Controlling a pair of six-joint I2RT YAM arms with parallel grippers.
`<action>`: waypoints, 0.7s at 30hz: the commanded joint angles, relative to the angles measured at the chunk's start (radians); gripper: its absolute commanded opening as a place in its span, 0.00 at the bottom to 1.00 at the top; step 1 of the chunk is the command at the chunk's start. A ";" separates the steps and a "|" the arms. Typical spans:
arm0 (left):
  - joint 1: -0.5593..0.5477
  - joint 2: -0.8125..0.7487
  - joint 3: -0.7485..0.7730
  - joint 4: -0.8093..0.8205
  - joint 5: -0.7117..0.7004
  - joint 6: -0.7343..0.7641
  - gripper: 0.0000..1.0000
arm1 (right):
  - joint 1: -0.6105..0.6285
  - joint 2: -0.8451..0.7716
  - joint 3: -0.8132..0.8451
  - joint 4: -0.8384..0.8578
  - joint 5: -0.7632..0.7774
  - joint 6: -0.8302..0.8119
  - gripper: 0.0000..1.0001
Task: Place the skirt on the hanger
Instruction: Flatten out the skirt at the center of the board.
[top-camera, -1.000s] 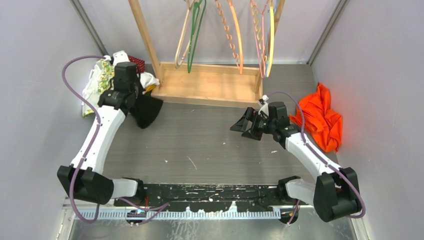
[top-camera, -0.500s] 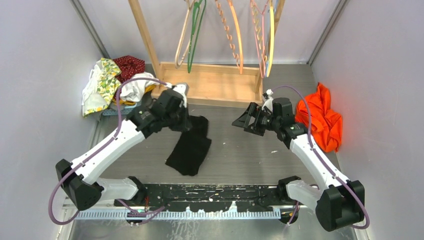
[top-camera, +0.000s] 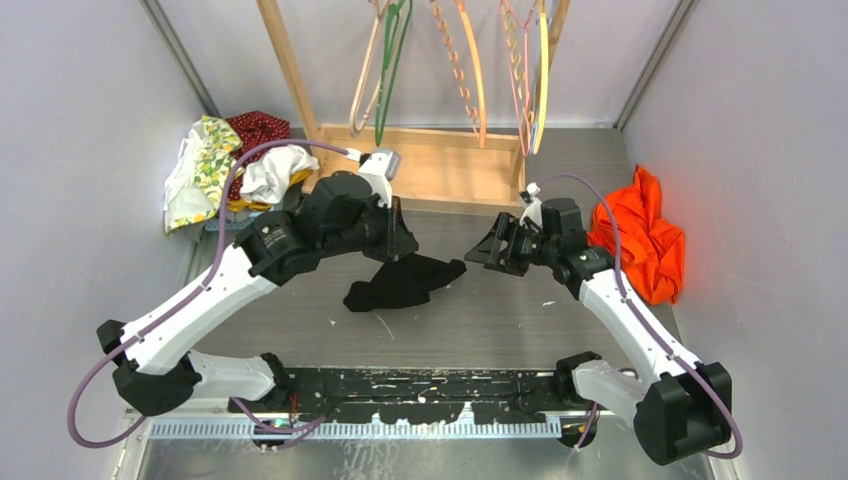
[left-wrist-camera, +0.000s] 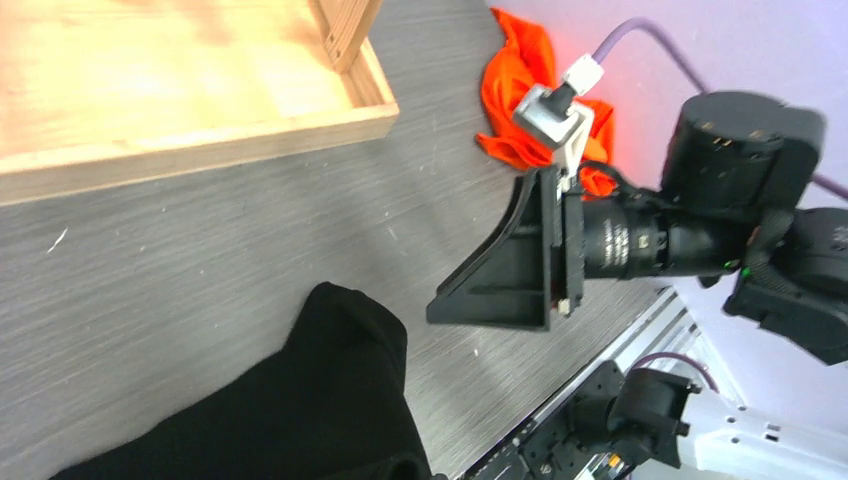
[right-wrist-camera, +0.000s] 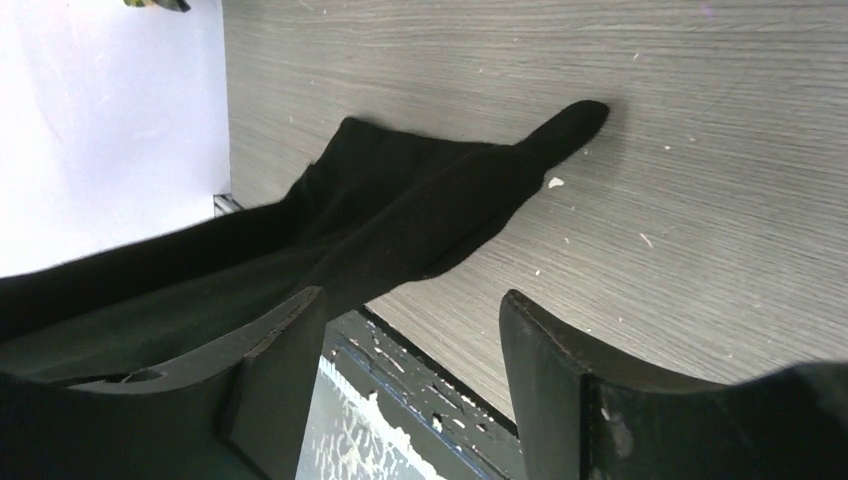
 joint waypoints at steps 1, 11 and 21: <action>-0.003 -0.009 0.049 0.043 0.057 0.031 0.02 | 0.047 -0.001 0.045 0.063 -0.042 -0.015 0.68; -0.003 0.006 0.078 0.017 0.091 0.063 0.04 | 0.133 0.119 0.087 0.147 0.004 -0.038 0.77; 0.021 0.059 0.051 0.009 0.058 0.084 0.04 | 0.196 0.059 -0.008 0.230 -0.118 -0.034 0.67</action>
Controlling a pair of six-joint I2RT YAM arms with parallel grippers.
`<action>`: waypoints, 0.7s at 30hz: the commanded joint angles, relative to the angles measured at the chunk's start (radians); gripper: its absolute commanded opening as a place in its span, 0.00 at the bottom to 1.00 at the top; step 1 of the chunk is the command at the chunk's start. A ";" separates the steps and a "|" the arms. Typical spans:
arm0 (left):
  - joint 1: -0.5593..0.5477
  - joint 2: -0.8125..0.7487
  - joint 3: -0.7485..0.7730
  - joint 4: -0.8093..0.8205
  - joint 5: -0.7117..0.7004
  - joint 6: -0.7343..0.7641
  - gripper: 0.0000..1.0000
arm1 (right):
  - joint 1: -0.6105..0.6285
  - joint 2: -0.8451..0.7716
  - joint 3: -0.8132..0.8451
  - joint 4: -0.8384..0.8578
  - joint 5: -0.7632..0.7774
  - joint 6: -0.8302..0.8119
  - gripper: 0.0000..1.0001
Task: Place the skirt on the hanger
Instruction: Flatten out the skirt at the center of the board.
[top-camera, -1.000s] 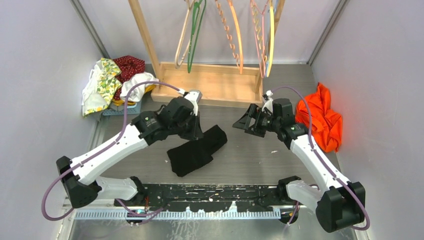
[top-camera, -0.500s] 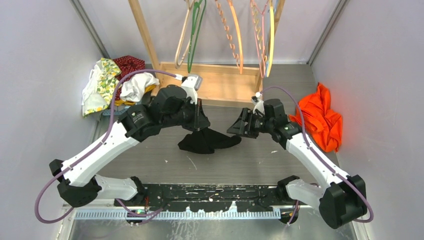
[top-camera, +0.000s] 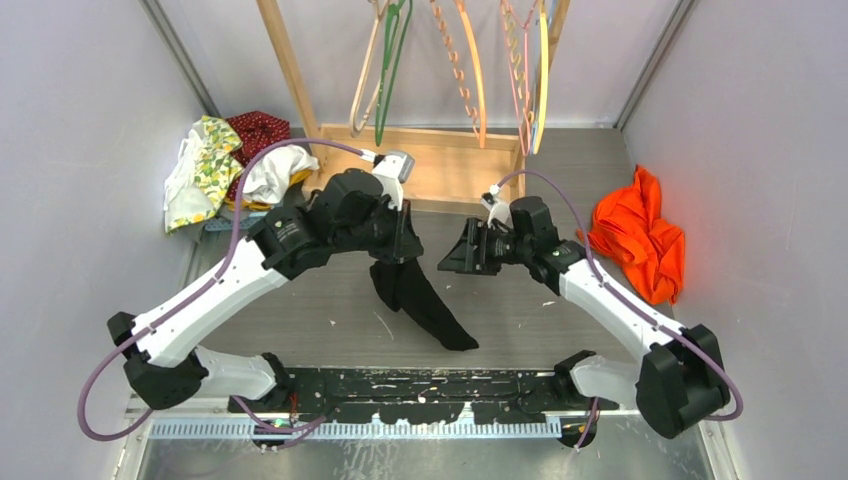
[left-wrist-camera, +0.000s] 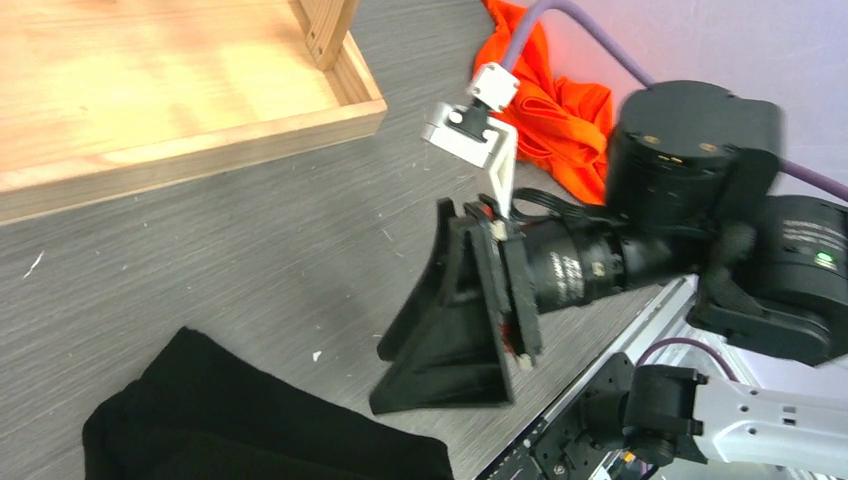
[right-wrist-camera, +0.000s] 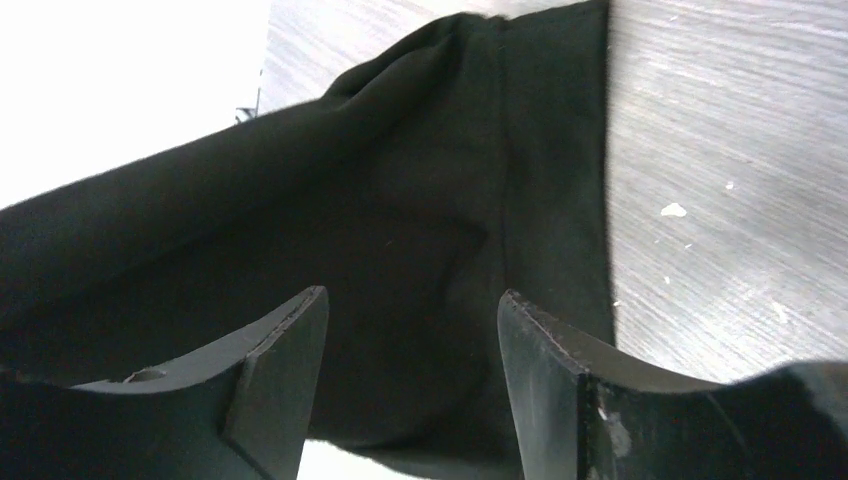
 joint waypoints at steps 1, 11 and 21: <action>0.019 0.024 0.011 0.024 -0.004 0.025 0.04 | 0.033 -0.107 -0.043 0.057 -0.051 -0.021 0.66; 0.092 0.001 -0.100 -0.009 -0.097 0.014 0.05 | 0.221 -0.194 -0.091 -0.103 0.224 -0.072 0.62; 0.095 -0.353 -0.584 0.000 -0.102 -0.264 0.08 | 0.231 0.001 -0.118 -0.136 0.456 -0.013 0.60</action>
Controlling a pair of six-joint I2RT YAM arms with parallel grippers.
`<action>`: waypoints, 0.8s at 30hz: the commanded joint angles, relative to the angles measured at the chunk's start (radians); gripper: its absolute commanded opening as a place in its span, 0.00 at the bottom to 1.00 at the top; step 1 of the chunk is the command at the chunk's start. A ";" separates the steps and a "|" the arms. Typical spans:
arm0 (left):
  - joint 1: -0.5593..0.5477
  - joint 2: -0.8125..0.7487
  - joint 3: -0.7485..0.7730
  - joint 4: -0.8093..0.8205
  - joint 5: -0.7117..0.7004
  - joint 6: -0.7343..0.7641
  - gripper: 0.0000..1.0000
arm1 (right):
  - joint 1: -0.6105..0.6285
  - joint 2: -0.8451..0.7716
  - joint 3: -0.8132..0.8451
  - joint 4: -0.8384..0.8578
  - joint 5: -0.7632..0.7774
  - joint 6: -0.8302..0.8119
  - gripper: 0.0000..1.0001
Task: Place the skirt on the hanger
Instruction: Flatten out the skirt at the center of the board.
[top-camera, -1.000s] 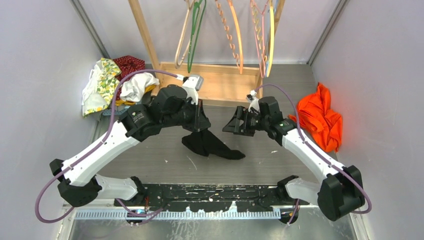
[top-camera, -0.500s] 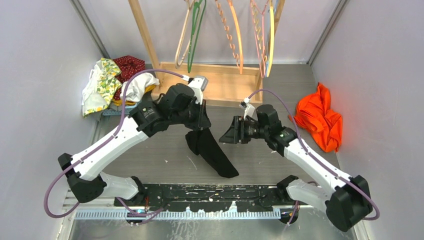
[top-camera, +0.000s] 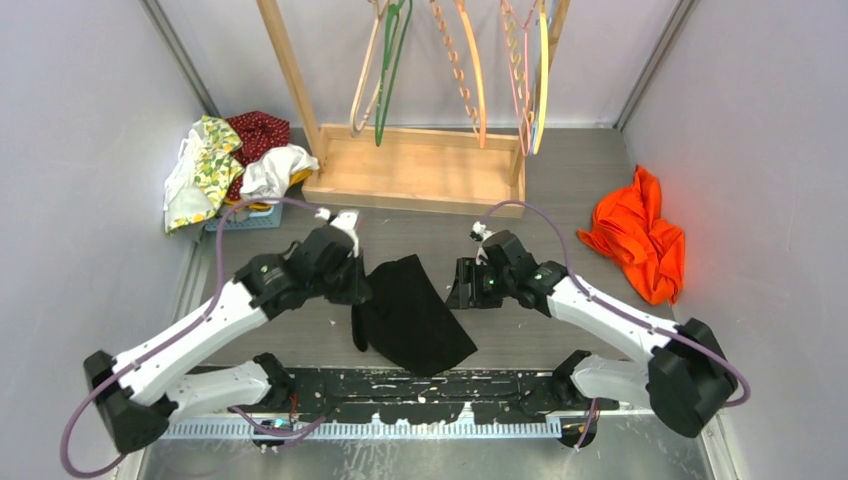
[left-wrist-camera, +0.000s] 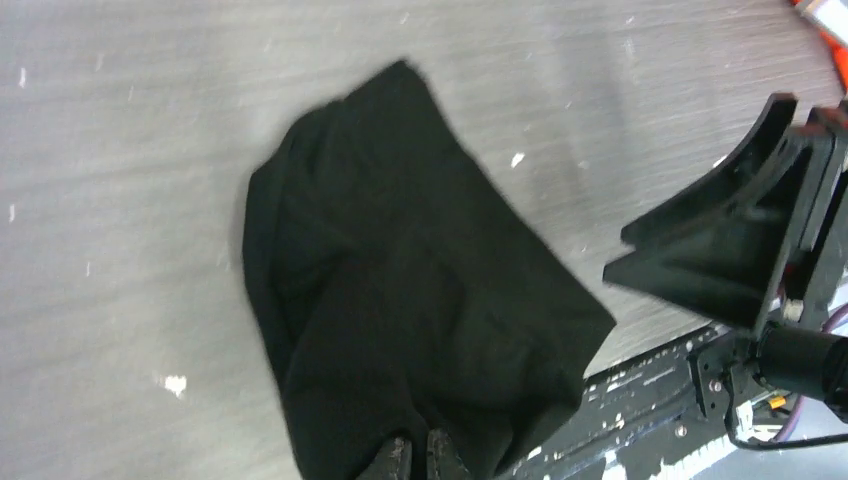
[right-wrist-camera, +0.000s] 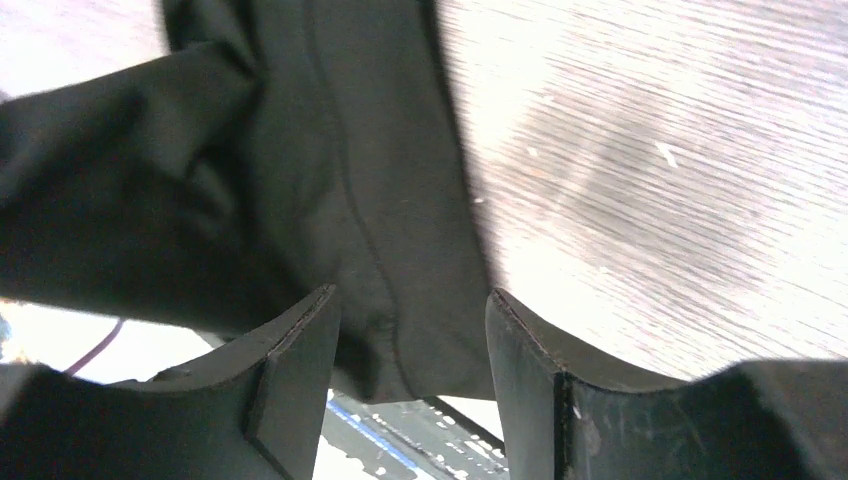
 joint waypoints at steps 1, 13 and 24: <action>-0.003 -0.161 -0.145 0.005 0.001 -0.155 0.10 | 0.004 0.099 0.014 0.024 0.104 0.013 0.60; -0.002 -0.303 -0.429 0.015 -0.021 -0.269 0.21 | 0.004 0.507 0.417 0.069 0.139 -0.082 0.63; -0.002 -0.280 -0.469 0.066 -0.053 -0.270 0.22 | 0.003 0.795 0.569 0.072 0.074 -0.112 0.69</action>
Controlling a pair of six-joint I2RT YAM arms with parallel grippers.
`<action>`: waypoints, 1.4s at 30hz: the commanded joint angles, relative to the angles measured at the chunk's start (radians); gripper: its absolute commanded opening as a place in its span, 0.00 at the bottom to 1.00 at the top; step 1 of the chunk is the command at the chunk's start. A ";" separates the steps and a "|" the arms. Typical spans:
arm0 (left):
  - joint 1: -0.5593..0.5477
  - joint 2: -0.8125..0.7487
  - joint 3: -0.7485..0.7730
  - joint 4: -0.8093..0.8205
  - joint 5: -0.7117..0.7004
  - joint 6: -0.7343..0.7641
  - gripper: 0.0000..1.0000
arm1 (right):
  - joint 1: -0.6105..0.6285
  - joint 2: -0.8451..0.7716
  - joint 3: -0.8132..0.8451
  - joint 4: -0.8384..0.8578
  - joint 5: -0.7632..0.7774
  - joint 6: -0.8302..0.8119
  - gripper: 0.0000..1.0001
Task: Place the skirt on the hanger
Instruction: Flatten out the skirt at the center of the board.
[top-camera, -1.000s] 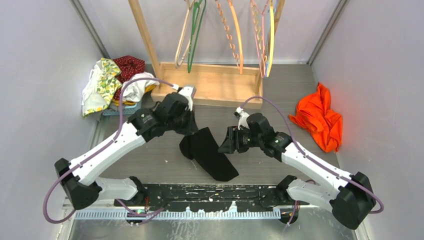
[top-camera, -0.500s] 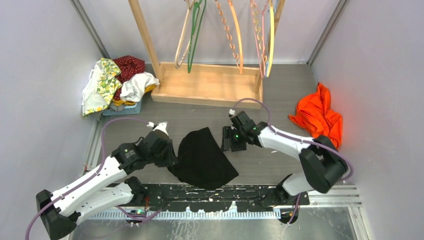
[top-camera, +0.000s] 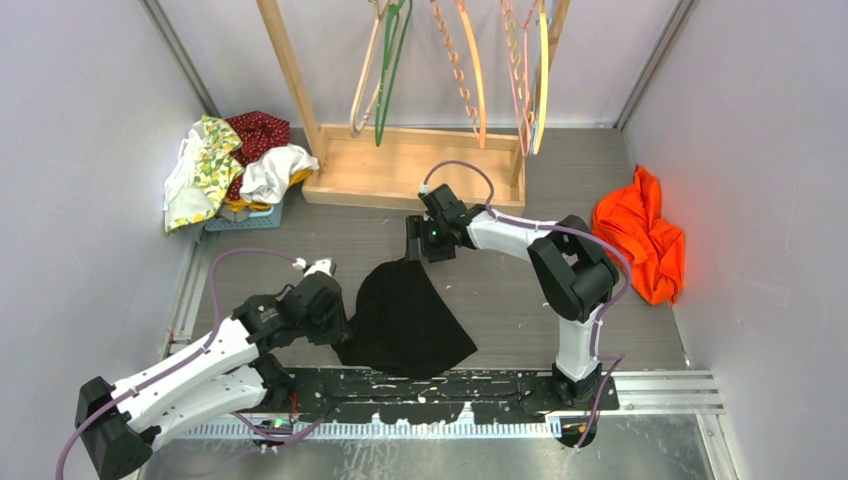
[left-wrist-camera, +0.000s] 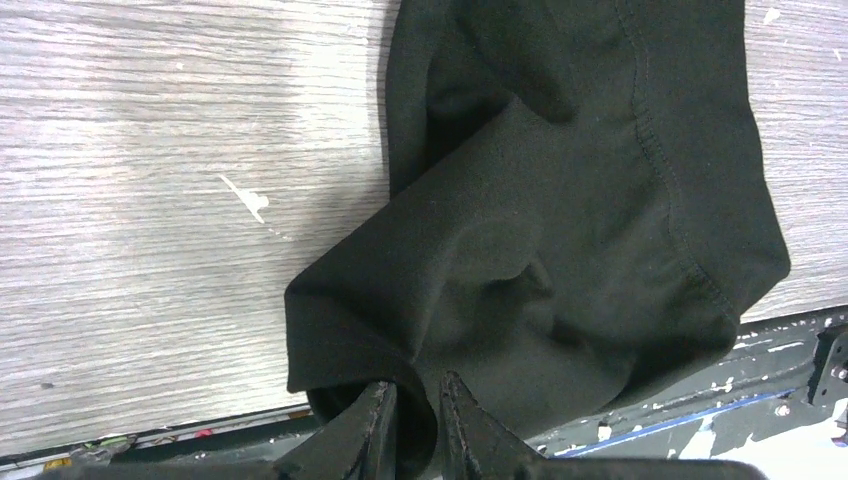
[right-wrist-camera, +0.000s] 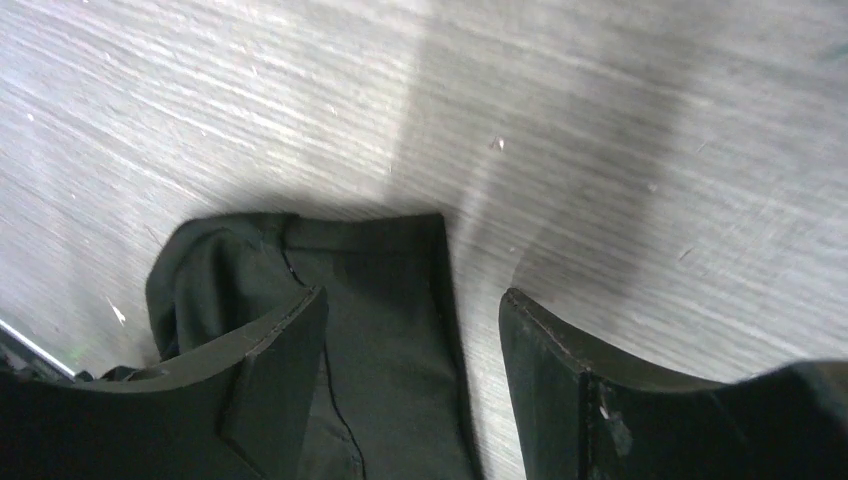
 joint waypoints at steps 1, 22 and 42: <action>-0.001 0.000 -0.003 0.053 -0.030 -0.015 0.23 | 0.003 0.020 -0.004 0.020 -0.033 -0.015 0.68; 0.102 0.089 0.207 0.021 -0.053 0.136 0.22 | -0.069 -0.337 -0.180 -0.042 0.101 -0.007 0.01; 0.240 0.350 0.227 0.391 0.223 0.257 0.48 | -0.181 -0.565 -0.076 -0.267 0.087 -0.089 0.01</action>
